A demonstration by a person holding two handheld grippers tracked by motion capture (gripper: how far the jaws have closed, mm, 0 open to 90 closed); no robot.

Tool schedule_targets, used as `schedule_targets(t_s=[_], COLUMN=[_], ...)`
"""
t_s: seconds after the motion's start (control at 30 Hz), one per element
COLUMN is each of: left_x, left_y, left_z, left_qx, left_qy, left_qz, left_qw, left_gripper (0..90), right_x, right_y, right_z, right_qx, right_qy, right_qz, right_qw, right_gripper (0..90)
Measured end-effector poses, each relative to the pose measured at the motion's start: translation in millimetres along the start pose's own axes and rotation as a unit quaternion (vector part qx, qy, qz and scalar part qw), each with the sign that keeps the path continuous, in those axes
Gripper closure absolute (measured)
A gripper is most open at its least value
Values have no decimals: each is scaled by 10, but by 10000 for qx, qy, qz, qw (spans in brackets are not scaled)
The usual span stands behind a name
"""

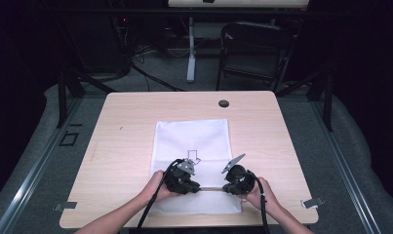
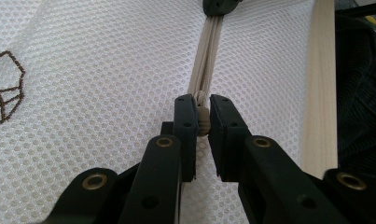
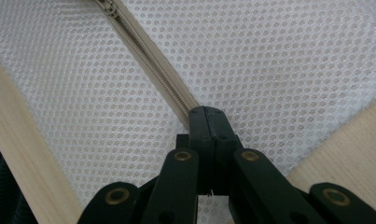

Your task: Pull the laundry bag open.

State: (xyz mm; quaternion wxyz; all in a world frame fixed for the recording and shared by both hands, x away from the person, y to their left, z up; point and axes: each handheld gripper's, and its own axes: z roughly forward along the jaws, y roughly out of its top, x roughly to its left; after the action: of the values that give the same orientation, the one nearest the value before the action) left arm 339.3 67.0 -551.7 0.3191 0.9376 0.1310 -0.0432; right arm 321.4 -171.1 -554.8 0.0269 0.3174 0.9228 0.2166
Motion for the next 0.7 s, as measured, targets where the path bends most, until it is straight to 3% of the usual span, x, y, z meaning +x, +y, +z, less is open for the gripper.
schedule_targets(t_s=[0.33, 0.7], left_x=[19, 16], left_y=[-120, -167], left_z=[-124, -187], left_qx=[-97, -69], left_qy=[-1, 78], left_qz=[-139, -115], left_qw=[9999, 9999], left_gripper=[816, 816], right_x=[-5, -15], right_y=[-2, -3], right_z=[6, 7], right_qx=[-32, -35], right_qy=[47, 80], right_qz=[35, 32], right_qw=[10000, 10000], right_gripper=[900, 900])
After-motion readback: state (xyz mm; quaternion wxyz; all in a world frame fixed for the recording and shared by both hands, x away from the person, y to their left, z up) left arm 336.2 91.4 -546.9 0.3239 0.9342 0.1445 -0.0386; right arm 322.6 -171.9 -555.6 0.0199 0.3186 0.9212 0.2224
